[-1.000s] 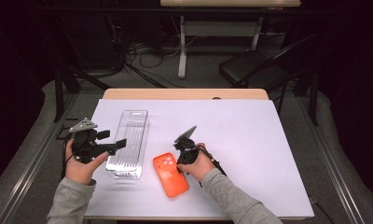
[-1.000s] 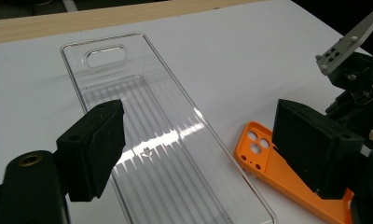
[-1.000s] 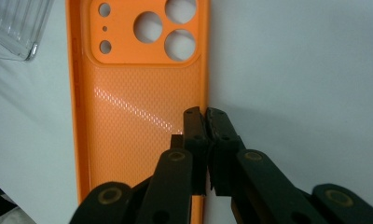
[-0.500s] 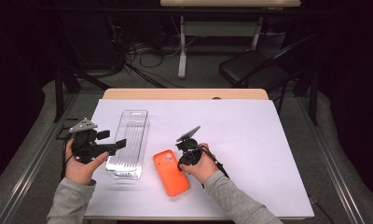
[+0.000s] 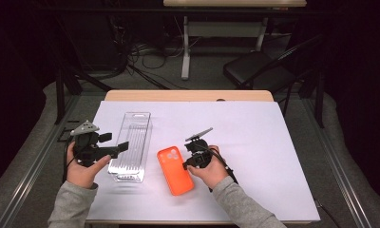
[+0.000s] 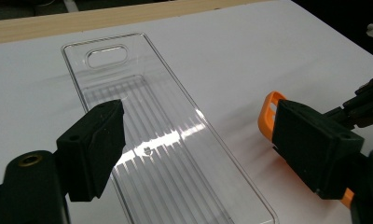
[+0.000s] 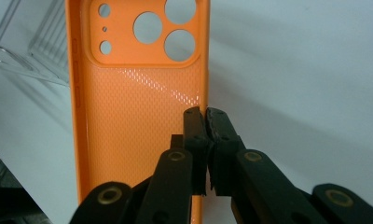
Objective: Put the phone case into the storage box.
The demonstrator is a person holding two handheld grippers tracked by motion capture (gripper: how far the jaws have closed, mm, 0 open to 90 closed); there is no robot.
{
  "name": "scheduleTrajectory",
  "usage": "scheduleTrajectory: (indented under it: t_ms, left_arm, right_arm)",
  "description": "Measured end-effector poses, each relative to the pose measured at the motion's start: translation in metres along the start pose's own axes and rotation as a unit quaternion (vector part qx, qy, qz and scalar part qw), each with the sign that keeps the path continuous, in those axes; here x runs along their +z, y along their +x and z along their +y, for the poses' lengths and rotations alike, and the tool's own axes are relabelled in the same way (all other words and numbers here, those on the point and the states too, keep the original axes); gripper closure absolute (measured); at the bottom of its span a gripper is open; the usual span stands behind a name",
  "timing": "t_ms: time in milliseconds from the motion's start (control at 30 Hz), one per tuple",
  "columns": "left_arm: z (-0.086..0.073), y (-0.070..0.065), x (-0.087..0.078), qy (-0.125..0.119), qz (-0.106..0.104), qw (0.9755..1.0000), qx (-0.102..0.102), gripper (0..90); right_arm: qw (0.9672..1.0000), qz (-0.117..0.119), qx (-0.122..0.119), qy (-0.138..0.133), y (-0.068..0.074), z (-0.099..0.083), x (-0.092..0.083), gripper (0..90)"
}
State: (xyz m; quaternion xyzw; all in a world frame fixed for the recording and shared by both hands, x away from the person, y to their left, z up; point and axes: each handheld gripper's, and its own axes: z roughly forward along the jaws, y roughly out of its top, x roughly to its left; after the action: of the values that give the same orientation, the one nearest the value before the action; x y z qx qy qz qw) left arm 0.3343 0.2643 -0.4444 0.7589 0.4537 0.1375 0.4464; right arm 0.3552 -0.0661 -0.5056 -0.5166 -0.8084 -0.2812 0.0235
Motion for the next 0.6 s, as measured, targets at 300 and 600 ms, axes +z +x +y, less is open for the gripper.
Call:
scheduleTrajectory:
  t_ms: [300,600]
  left_arm:
    - [0.000,-0.001,-0.001,-0.004,0.001,1.0000,0.001,17.7]
    - [-0.001,-0.002,0.001,-0.008,0.001,1.0000,0.001,17.7]
  right_arm:
    - [0.9985,0.006,0.006,-0.053,-0.005,-0.003,-0.017,87.6]
    - [0.9943,0.000,-0.003,-0.106,-0.008,-0.008,-0.031,87.5]
